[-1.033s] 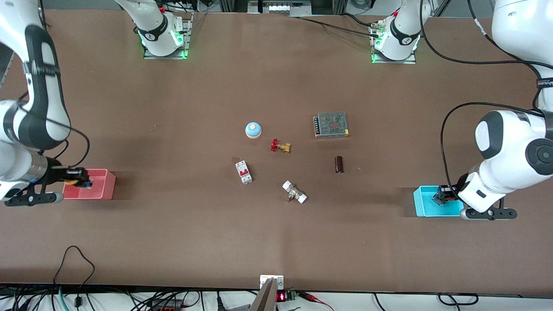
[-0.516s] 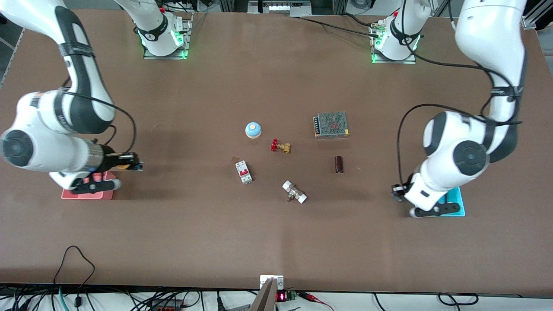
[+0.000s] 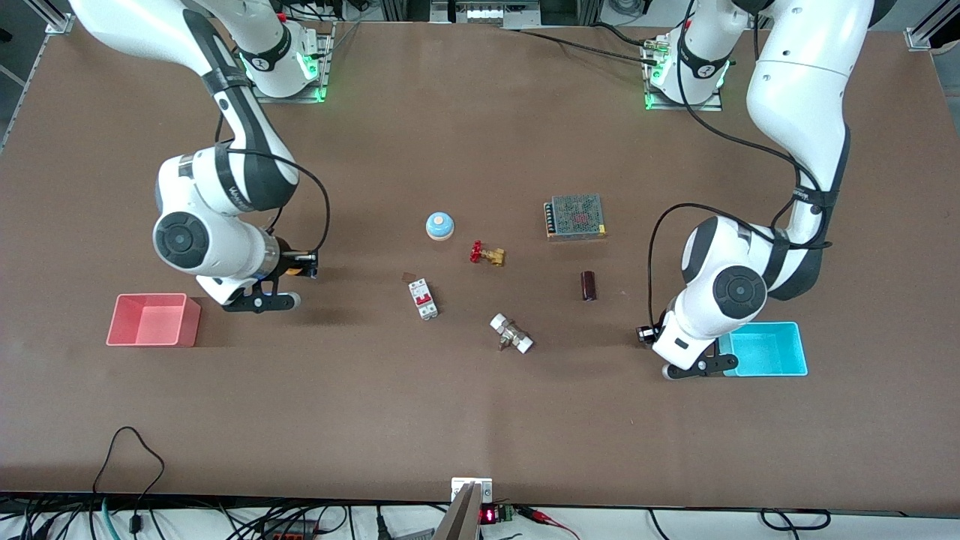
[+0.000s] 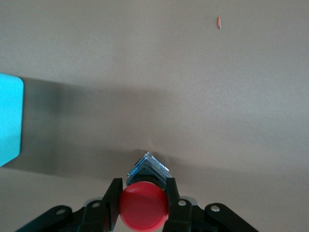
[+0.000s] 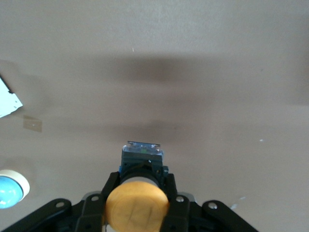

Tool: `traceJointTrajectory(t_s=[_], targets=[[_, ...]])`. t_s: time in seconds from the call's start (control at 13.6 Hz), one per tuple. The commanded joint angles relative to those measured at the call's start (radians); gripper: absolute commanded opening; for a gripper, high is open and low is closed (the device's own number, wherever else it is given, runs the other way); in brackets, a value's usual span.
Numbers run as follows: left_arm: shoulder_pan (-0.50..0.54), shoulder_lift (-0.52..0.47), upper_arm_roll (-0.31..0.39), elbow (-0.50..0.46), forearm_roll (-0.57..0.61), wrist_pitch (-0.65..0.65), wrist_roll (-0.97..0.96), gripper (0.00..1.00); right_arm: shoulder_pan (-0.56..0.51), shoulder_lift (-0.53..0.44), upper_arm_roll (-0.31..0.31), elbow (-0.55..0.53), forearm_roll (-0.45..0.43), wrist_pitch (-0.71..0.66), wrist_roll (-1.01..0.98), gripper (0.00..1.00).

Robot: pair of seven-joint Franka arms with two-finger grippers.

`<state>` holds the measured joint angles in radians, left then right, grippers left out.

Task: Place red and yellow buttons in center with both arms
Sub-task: 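Lower the red button onto the table with the left gripper and release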

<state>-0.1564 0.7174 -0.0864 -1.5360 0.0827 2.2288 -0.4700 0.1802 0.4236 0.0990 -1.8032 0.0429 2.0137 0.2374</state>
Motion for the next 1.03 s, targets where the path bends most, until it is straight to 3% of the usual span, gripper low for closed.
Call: traceJointTrajectory(t_s=[0.0, 0.07, 0.37, 0.44, 0.96], targets=[[-0.006, 0.004, 0.004, 0.002, 0.028, 0.006, -0.024, 0.23, -0.004, -0.036, -0.004, -0.082, 0.009, 0.081, 0.028, 0.3], [-0.006, 0.004, 0.002, 0.002, 0.028, 0.006, -0.024, 0.33, -0.004, -0.023, -0.004, -0.081, 0.009, 0.095, 0.028, 0.3], [0.0, -0.003, 0.004, 0.01, 0.028, 0.002, -0.012, 0.91, -0.016, 0.036, -0.011, -0.07, 0.005, 0.18, 0.028, 0.3], [0.0, -0.009, 0.005, 0.011, 0.028, -0.001, -0.012, 1.0, -0.016, 0.049, -0.013, -0.071, 0.002, 0.206, 0.025, 0.3], [0.023, -0.18, 0.016, 0.011, 0.031, -0.113, -0.002, 1.0, -0.019, 0.118, -0.015, -0.067, -0.009, 0.283, 0.017, 0.32]])
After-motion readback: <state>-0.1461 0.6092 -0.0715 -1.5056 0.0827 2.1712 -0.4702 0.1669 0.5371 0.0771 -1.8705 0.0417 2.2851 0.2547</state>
